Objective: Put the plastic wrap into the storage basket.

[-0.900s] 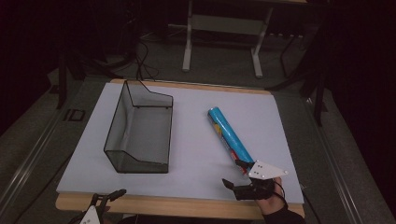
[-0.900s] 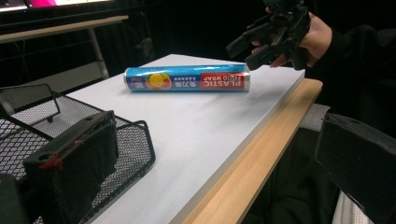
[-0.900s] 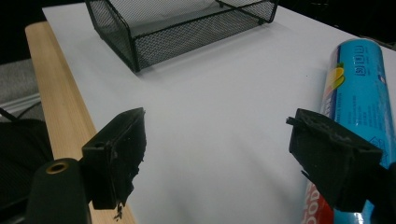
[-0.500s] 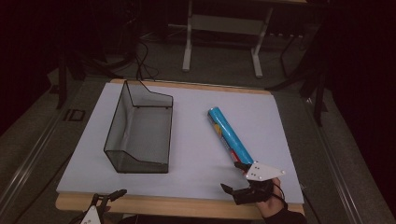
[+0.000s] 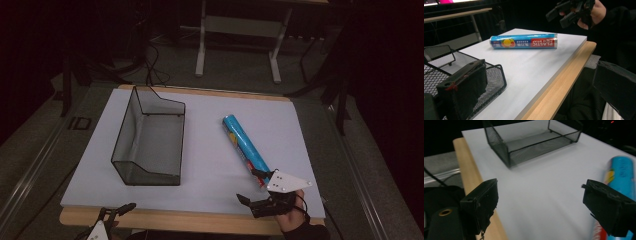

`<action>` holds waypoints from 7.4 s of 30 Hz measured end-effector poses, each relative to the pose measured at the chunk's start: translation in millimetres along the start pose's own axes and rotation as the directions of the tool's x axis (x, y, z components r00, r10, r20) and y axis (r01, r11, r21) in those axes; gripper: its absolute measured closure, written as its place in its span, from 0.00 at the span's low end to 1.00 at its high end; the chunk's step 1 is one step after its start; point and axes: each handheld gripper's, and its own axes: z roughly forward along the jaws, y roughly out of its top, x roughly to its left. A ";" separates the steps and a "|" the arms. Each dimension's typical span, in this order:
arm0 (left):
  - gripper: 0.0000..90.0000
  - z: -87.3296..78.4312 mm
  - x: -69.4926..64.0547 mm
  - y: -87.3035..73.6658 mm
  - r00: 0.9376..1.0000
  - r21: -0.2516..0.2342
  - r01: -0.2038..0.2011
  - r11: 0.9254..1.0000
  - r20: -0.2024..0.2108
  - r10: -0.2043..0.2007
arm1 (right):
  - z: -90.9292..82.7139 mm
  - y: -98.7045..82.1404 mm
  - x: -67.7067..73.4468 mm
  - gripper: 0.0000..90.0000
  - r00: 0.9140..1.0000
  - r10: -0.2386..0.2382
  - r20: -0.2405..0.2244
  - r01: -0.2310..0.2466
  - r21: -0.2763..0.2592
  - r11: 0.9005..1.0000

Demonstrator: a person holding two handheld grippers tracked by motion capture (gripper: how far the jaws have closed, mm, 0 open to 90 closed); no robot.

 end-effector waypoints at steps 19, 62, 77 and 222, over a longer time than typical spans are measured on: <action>0.00 -0.2 0.2 0.1 1.000 -0.001 0.000 1.000 -0.002 0.000 | 9.4 38.3 -30.0 0.14 0.996 -0.034 0.086 0.041 -0.078 0.996; 0.00 1.3 -0.4 -0.4 1.000 0.009 -0.001 1.000 0.010 0.001 | 71.3 33.3 -121.5 0.11 0.969 0.084 0.232 -0.112 0.112 0.987; 0.00 1.7 -0.2 -0.7 1.000 0.010 0.000 1.000 0.012 0.000 | 102.5 15.3 -148.5 0.11 0.950 0.175 0.260 -0.243 0.257 0.936; 0.00 2.4 -0.7 -1.1 0.999 0.018 -0.006 1.000 0.036 0.006 | 235.7 182.3 -5.6 0.35 0.860 0.497 0.118 -0.504 0.033 0.863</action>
